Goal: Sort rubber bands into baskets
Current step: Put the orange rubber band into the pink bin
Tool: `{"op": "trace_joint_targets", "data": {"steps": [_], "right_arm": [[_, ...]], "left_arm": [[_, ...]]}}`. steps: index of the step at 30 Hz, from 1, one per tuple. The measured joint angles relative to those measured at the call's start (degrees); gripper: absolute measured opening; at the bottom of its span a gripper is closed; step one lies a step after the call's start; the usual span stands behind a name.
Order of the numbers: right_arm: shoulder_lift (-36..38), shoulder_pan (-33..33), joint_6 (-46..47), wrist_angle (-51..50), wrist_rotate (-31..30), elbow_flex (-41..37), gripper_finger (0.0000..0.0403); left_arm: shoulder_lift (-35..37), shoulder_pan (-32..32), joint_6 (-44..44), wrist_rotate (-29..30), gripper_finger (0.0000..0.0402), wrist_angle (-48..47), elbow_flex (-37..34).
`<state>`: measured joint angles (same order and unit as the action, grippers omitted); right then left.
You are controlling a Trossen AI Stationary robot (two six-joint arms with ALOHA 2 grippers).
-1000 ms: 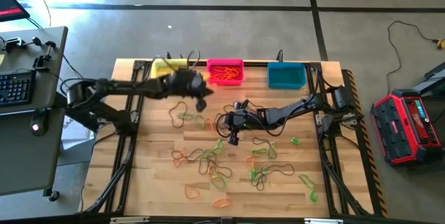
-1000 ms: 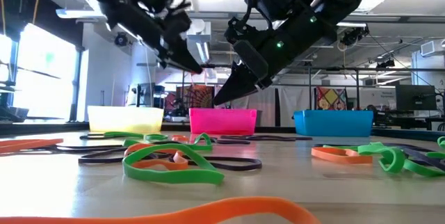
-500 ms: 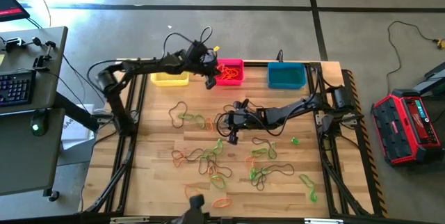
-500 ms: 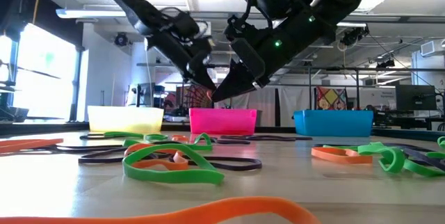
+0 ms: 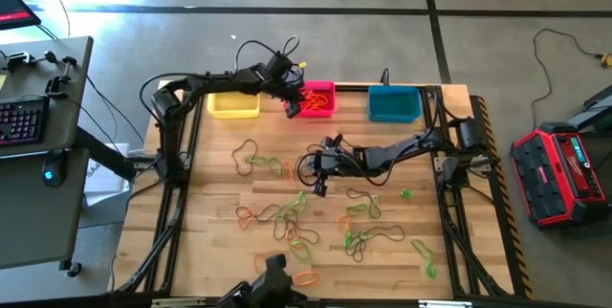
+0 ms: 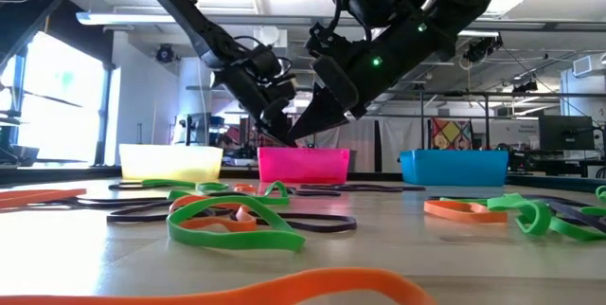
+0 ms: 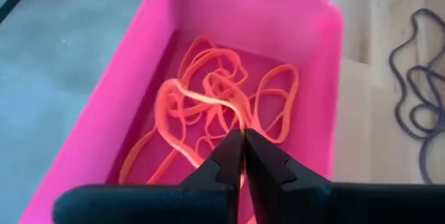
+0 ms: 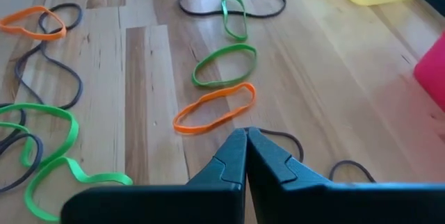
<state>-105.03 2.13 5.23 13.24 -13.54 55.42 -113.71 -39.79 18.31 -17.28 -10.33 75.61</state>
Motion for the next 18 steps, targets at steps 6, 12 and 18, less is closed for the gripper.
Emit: {"op": "trace_joint_targets", "data": {"steps": [6,12,18], "right_arm": [[0.0,0.0,-0.1,0.0,0.0,0.0,0.0000],[0.0,0.1,0.2,0.0,0.0,0.0,0.0000],[0.0,0.2,1.5,1.3,0.0,0.0,0.0000]], "left_arm": [[0.3,0.1,-0.8,1.9,0.0072,-0.2,0.0],[1.1,0.7,0.1,1.5,0.0115,0.4,-1.9],[6.9,3.4,1.6,5.0,0.0074,8.9,-9.8]]}}
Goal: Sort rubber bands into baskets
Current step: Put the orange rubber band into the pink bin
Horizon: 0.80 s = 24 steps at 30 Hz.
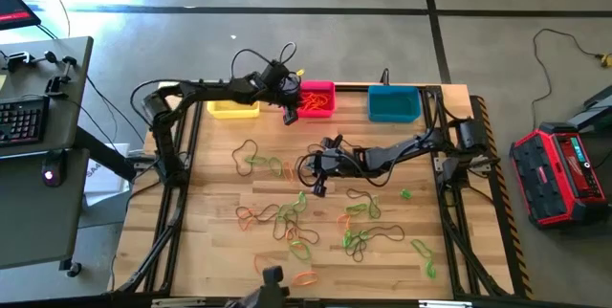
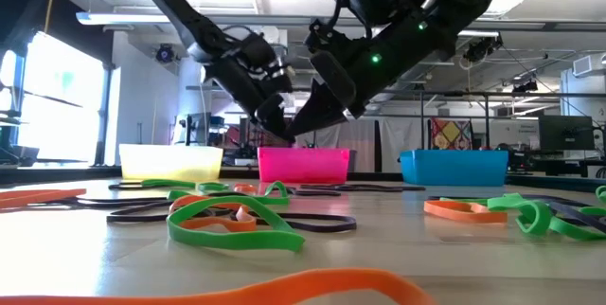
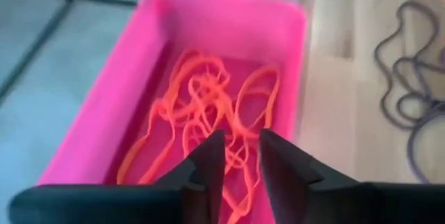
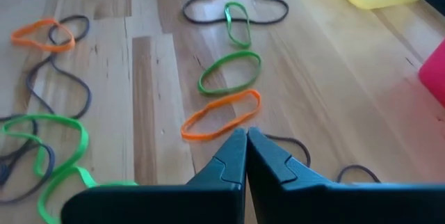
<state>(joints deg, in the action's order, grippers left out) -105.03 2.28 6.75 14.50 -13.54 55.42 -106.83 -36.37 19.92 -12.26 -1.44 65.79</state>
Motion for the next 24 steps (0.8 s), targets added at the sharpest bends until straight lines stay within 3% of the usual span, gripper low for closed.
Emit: {"op": "trace_joint_targets", "data": {"steps": [5,14,24], "right_arm": [[0.0,-0.1,-0.2,1.6,0.0,0.0,0.0000],[0.0,-0.1,-0.1,2.1,0.5,0.0,0.0000],[0.0,-0.1,-0.1,1.2,0.6,0.0,0.0000]], "left_arm": [[8.3,2.7,-0.9,1.0,0.0041,6.4,-8.6],[23.9,9.3,-2.6,1.1,0.0035,7.9,-20.5],[34.4,24.1,-2.7,1.1,0.0035,-8.5,-25.9]]}}
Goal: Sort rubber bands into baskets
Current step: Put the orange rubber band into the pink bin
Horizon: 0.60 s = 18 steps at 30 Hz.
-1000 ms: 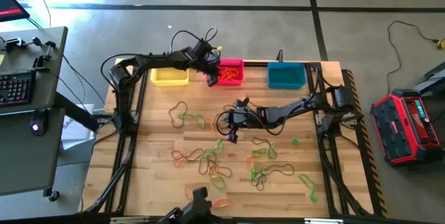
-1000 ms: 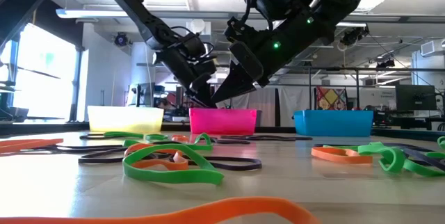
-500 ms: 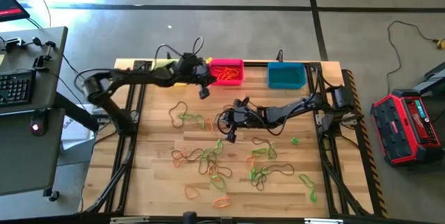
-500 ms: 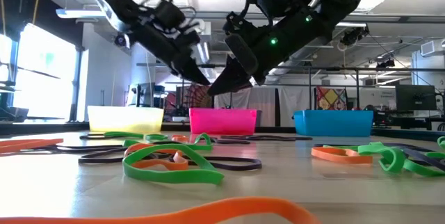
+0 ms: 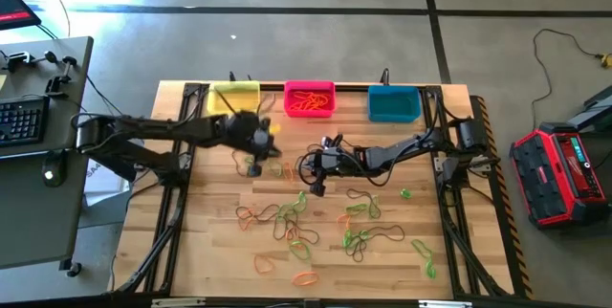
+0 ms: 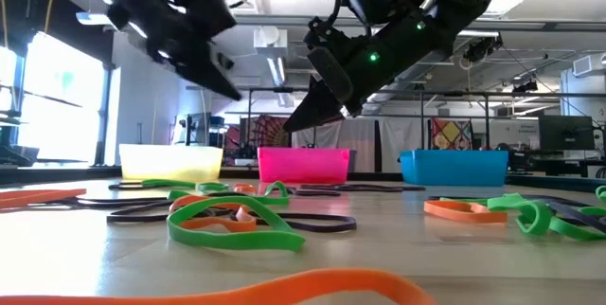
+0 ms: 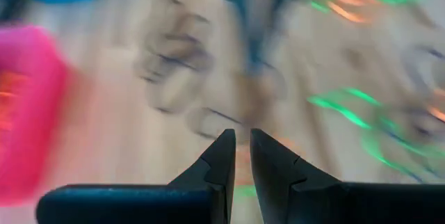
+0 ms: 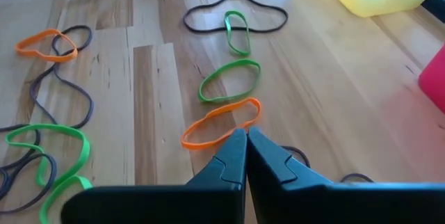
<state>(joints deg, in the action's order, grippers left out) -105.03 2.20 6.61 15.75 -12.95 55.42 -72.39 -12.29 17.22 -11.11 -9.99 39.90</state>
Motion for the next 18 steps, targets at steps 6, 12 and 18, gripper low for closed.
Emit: {"op": "trace_joint_targets", "data": {"steps": [6,12,18], "right_arm": [[0.0,0.0,-0.2,0.0,0.0,0.0,0.0000],[0.0,0.0,-0.6,0.0,0.1,0.0,0.0000],[0.0,0.1,-0.6,-0.2,0.1,0.0,0.0000]], "left_arm": [[0.7,12.7,-6.8,-0.1,0.0035,-12.0,-0.2],[-0.1,26.5,-18.6,-0.7,0.0035,-11.5,-0.2],[-2.5,37.1,-31.3,2.3,0.0052,-5.6,-0.2]]}}
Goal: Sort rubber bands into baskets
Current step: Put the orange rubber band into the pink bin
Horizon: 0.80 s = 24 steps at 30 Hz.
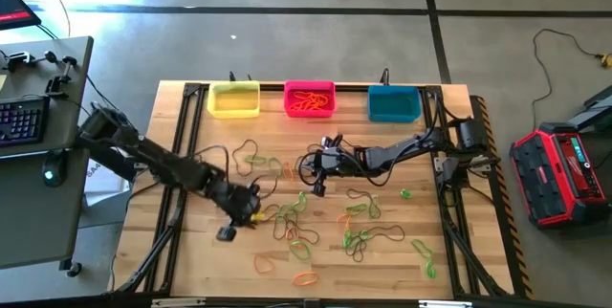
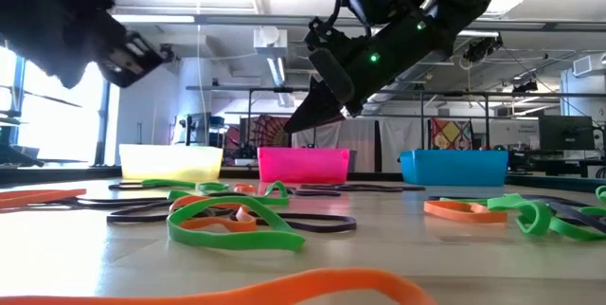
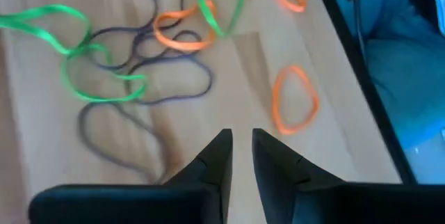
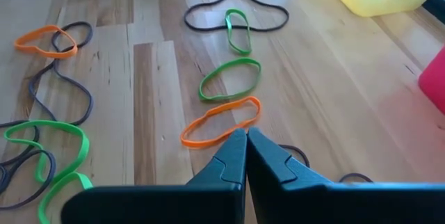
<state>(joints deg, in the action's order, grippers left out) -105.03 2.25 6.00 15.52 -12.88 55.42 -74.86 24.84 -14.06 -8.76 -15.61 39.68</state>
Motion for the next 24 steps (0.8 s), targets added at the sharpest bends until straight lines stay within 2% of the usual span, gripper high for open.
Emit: {"op": "trace_joint_targets", "data": {"steps": [4,12,18,24], "right_arm": [[0.0,0.0,0.0,0.0,0.0,0.0,0.0000],[0.0,0.1,0.0,-0.7,0.0,0.0,0.0000],[0.0,0.1,0.0,-1.3,0.0,0.0,0.0000],[0.0,0.4,0.0,-1.5,0.0,0.0,0.0000]], "left_arm": [[-4.4,4.9,-6.1,4.8,0.0074,4.2,0.0],[-12.2,10.1,-19.0,5.4,0.0117,14.0,0.1],[-17.2,13.8,-23.5,7.6,0.0125,13.7,2.3],[-21.8,15.0,-28.4,8.0,0.0125,11.6,4.5]]}}
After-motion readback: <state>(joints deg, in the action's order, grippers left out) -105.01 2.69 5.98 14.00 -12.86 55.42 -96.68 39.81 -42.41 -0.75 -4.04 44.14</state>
